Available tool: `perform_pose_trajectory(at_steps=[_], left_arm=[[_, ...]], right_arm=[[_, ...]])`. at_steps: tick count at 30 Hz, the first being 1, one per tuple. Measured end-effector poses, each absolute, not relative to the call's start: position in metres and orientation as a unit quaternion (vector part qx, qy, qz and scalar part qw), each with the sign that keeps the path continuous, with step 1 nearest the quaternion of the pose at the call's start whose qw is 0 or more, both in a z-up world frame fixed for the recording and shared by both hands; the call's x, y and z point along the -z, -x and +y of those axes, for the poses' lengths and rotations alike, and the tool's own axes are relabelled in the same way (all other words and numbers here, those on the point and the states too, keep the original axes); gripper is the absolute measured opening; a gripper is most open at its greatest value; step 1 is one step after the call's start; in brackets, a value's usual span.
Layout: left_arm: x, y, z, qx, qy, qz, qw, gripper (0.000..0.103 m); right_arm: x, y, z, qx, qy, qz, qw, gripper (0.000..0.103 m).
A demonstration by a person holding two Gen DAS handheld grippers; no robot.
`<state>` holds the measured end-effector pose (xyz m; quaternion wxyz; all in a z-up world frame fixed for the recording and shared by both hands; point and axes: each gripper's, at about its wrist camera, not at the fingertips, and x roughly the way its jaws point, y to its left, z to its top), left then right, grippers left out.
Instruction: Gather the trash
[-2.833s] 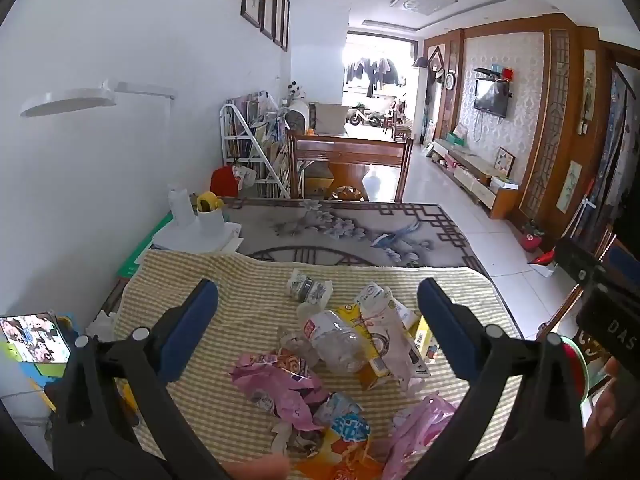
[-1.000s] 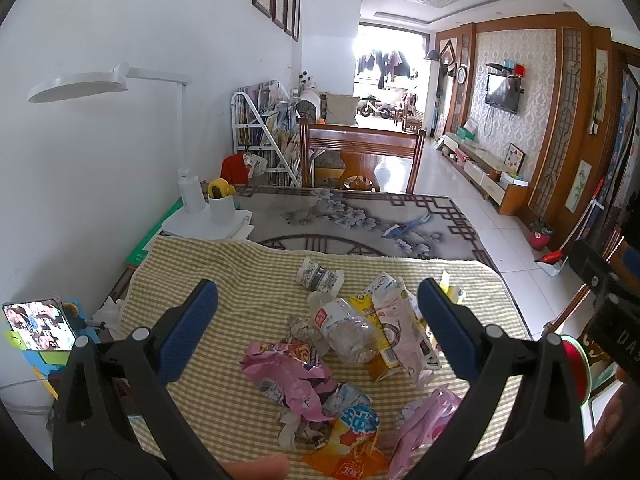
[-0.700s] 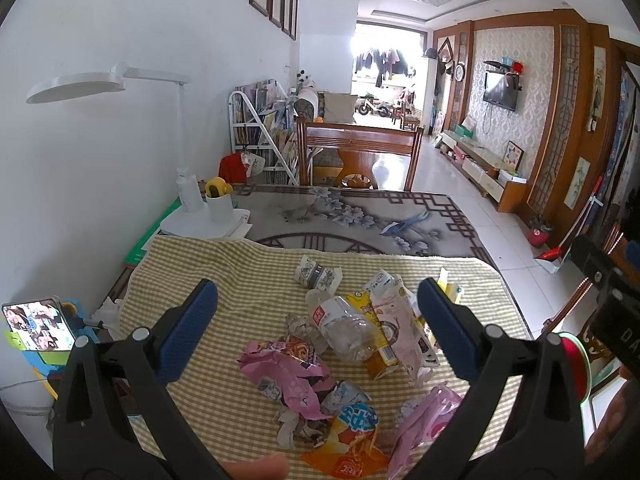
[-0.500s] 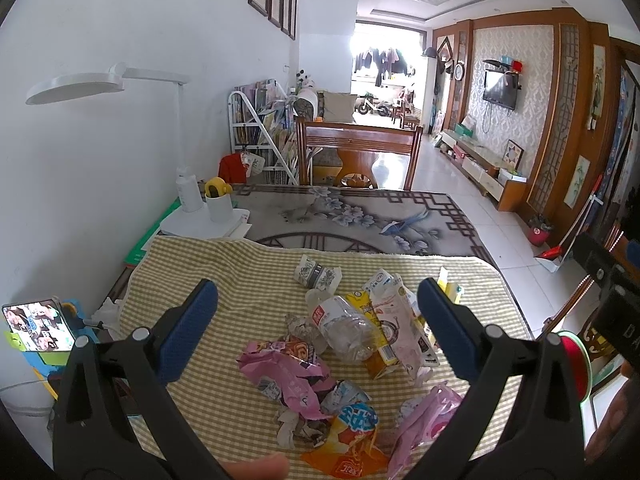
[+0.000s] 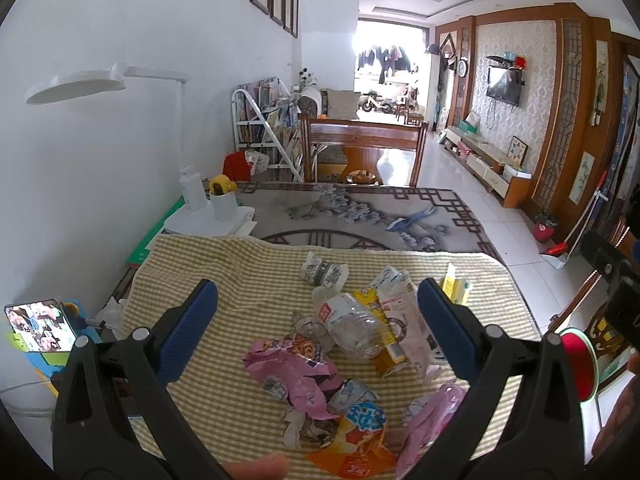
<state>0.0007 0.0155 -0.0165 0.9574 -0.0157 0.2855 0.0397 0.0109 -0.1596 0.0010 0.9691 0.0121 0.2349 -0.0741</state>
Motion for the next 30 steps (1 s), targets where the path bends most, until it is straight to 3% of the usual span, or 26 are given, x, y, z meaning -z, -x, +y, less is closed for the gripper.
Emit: perform_pose_trajectory(at_steps=[7,16,22,25,28,30], left_arm=[[0.04,-0.006,0.038,-0.028,0.011,0.296,0.955,0.098],[0.119,-0.009,0.068,0.007,0.012,0.425,0.905,0.097],[0.142,-0.008,0.063,0.056,0.036,0.473,0.878,0.077],[0.144,-0.008,0.06,0.081,0.047,0.483,0.871,0.072],[0.145,-0.003,0.049,0.113,0.035,0.484,0.867,0.072],[0.146,0.001,0.042,0.121,0.016,0.487,0.865,0.072]], right_arm=[[0.021,-0.022,-0.162,0.045,-0.025,0.269,0.962,0.096],[0.093,-0.04,-0.168,0.0,-0.074,0.392,0.917,0.096],[0.154,-0.053,-0.161,-0.029,-0.121,0.489,0.864,0.095],[0.181,-0.056,-0.155,-0.047,-0.147,0.528,0.835,0.093],[0.198,-0.058,-0.15,-0.06,-0.162,0.551,0.817,0.085],[0.212,-0.061,-0.147,-0.064,-0.165,0.57,0.802,0.061]])
